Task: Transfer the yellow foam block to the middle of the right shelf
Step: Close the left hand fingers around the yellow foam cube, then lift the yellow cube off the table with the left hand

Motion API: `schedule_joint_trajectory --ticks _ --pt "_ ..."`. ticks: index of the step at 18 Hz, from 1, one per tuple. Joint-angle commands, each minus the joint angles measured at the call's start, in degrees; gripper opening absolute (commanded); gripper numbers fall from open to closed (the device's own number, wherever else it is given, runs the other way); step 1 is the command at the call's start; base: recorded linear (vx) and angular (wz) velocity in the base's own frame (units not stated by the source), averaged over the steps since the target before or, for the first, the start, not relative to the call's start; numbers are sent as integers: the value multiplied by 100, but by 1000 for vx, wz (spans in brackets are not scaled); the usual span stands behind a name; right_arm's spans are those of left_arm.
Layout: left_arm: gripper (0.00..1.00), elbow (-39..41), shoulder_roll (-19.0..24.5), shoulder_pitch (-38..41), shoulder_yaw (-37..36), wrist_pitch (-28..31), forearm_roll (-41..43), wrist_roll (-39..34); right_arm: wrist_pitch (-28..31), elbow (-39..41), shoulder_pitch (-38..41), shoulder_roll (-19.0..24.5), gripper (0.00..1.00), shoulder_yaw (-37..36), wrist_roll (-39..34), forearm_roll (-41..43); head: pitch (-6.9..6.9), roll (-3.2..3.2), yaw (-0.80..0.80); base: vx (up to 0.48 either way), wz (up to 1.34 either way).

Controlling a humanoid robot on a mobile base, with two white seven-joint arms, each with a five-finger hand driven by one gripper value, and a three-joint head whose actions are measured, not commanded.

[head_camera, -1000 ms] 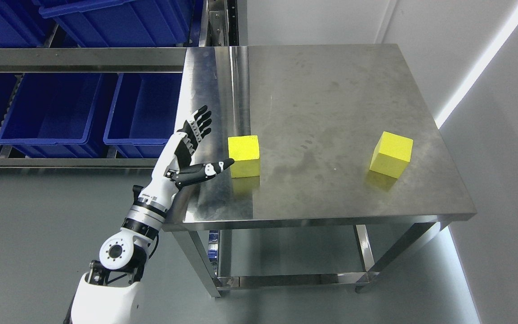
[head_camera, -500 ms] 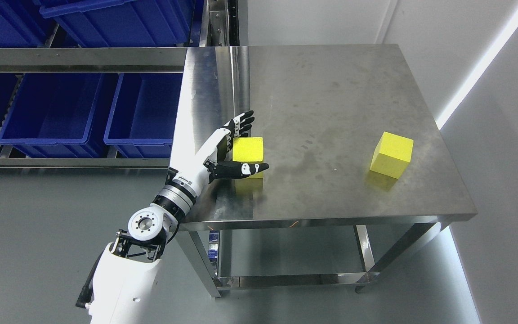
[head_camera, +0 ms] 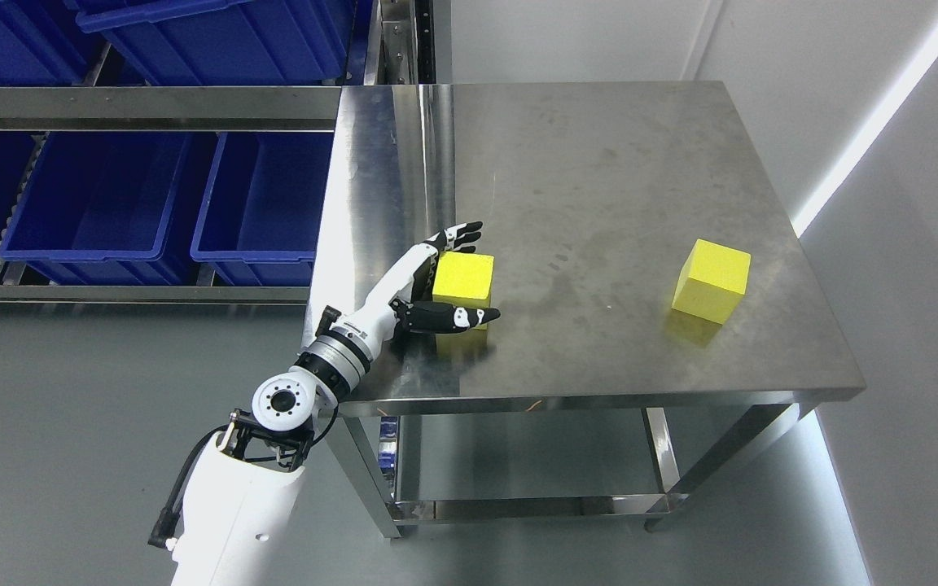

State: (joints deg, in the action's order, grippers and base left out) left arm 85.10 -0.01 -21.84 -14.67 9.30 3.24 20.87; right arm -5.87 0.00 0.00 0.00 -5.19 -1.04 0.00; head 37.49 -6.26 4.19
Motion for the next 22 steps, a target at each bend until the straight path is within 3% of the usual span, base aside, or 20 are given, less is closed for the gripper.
schedule_joint_trajectory --ticks 1,6,7,10,16,22 --pt "55 -213 101 118 209 37 71 189 33 100 -17 -100 100 0 -1 9 0 0 0 0 0" --pt "4 -230 101 233 789 -840 -25 163 33 100 -17 -100 100 0 -1 9 0 0 0 3 -12" --pt "0 -222 101 242 903 -990 -121 163 24 100 -17 -100 100 0 -1 9 0 0 0 7 -34" --pt "1 -29 101 224 1263 -1323 -472 163 33 100 -17 -100 100 0 -1 9 0 0 0 7 -37" --pt "1 525 101 233 2160 -2994 -1326 154 33 100 -17 -100 100 0 -1 9 0 0 0 -2 28" --pt "1 587 101 417 2310 -3259 -1344 154 24 100 -17 -100 100 0 -1 9 0 0 0 2 7"
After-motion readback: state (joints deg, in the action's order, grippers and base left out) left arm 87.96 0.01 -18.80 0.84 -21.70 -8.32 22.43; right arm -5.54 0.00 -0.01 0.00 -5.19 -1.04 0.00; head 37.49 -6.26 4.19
